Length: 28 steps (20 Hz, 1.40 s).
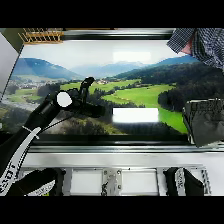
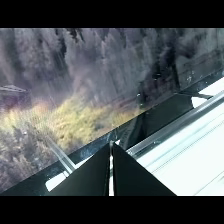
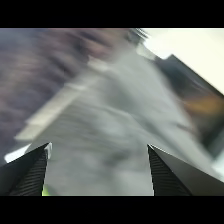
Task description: Fold the clothes and pants, and hang the long-sleeved shirts on hangers.
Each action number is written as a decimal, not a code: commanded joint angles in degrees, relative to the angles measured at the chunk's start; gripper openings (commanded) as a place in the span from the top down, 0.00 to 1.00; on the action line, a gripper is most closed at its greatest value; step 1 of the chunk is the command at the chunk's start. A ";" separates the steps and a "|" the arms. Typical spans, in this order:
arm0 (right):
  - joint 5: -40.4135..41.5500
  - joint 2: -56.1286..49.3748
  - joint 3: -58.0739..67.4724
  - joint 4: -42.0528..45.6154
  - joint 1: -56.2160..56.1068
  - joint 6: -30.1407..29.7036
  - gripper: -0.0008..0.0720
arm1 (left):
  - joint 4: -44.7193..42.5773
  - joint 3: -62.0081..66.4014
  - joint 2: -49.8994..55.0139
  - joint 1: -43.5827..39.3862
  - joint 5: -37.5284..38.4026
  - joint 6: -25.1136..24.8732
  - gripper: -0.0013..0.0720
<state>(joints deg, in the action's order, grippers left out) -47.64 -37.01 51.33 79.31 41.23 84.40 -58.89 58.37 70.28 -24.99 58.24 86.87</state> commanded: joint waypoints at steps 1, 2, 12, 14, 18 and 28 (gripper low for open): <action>-1.16 0.85 -0.37 -13.90 -13.27 -8.07 0.10 | -0.02 0.09 -0.04 0.00 -1.01 -0.11 0.98; -1.73 -0.09 -1.03 -15.96 -18.08 -9.46 0.10 | 0.02 0.09 -0.13 0.26 -1.86 -0.07 0.98; -3.06 -8.28 -2.12 -16.00 -39.89 -12.87 0.10 | 0.11 0.07 -6.34 10.14 -2.78 0.20 0.98; -3.06 -8.37 -2.12 -15.98 -39.89 -12.87 0.11 | 0.09 0.07 -7.04 10.82 -2.84 0.20 0.98; -3.52 -8.37 -2.12 -15.98 -39.89 -12.87 0.96 | 0.09 0.07 -7.10 10.86 -2.73 0.20 0.98; -3.65 -8.37 -2.12 -15.98 -39.89 -12.87 0.96 | 0.11 0.07 -7.10 10.80 -2.95 0.17 0.98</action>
<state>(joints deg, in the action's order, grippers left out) -51.22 -45.36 49.23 63.37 1.39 71.53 -58.81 58.39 63.22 -14.26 55.31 87.09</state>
